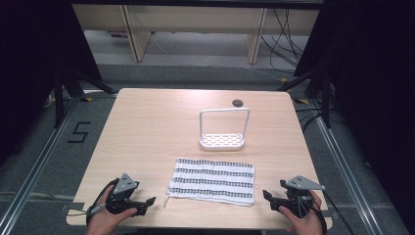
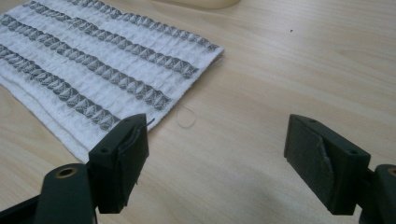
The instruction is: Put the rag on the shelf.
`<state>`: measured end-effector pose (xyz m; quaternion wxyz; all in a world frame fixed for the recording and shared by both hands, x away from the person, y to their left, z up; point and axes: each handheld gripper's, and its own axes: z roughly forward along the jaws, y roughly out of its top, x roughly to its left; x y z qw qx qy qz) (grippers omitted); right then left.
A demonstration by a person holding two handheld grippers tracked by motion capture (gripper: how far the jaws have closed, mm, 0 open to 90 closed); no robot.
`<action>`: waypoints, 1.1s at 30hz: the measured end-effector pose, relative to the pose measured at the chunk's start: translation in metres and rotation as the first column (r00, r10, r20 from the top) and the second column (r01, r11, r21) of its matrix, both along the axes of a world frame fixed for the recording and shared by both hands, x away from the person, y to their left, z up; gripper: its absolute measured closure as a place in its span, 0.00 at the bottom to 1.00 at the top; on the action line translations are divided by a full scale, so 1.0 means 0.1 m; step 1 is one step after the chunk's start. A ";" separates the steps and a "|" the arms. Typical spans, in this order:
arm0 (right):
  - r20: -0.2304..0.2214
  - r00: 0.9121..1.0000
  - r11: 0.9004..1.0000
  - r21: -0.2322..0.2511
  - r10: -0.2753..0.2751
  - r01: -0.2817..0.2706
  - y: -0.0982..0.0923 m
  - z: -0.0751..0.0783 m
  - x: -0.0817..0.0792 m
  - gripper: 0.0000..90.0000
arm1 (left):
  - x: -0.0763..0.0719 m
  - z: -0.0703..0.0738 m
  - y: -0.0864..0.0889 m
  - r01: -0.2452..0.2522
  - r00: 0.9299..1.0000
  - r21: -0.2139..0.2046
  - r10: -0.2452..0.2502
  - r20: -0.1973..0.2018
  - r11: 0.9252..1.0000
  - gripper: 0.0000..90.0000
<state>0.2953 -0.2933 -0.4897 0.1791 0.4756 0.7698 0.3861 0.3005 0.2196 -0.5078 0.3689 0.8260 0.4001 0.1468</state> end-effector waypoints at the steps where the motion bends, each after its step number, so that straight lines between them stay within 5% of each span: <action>1: 0.000 1.000 1.000 0.000 0.000 0.000 0.00 0.00 0.00 0.26 | 0.00 0.00 0.00 0.000 1.000 0.001 0.000 0.001 1.000 0.18; 8: 0.040 0.999 1.000 -0.019 0.006 -0.006 -0.01 0.02 0.00 0.27 | -0.01 0.00 -0.01 0.000 1.000 -0.007 0.000 0.004 1.000 0.18; 21: 0.048 0.996 0.997 0.000 0.073 -0.073 0.11 0.10 -0.02 0.31 | 0.03 0.07 -0.18 0.018 1.000 -0.042 -0.017 0.026 0.999 0.18; 31: -0.007 0.998 0.997 -0.025 0.067 -0.067 0.31 0.11 -0.18 0.34 | 0.27 0.27 -0.66 0.135 0.989 -0.031 -0.133 0.058 0.990 0.22; 33: 0.002 0.994 0.994 -0.038 0.106 -0.106 0.30 0.08 -0.16 0.34 | 0.37 0.30 -0.79 0.179 0.982 0.006 -0.179 0.052 0.984 0.23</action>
